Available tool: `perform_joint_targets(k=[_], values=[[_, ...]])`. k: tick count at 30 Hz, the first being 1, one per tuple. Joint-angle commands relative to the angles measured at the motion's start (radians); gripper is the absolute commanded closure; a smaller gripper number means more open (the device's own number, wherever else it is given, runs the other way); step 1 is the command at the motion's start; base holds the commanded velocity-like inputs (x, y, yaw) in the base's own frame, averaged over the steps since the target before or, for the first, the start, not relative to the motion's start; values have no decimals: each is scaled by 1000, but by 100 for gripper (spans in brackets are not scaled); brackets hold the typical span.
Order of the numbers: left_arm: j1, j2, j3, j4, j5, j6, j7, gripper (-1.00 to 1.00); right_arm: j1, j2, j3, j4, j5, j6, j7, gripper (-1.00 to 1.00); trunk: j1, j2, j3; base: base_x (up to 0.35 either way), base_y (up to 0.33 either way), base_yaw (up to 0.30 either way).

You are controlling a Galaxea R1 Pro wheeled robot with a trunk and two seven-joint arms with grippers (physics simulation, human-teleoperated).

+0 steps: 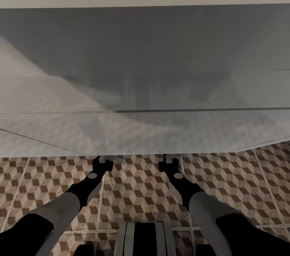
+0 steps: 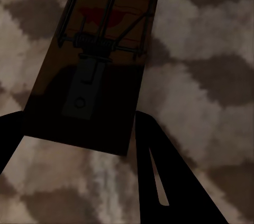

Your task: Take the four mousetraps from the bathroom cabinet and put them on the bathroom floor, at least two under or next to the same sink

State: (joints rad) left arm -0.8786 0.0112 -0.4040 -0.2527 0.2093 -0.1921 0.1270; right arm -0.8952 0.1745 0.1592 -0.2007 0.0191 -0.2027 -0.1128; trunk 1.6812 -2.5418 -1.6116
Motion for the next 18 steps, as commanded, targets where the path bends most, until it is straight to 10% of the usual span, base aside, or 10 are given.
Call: perform_joint_targets(k=[1, 18], values=[[0, 1, -8, 0, 5, -2, 3, 100, -1, 0, 6, 1, 2, -4, -8, 100, 0, 0, 0, 0, 0, 0], [0, 0, -8, 4, 5, -1, 3, 100, -1, 0, 5, 6, -8, -1, -8, 100, 0, 0, 0, 0, 0, 0]])
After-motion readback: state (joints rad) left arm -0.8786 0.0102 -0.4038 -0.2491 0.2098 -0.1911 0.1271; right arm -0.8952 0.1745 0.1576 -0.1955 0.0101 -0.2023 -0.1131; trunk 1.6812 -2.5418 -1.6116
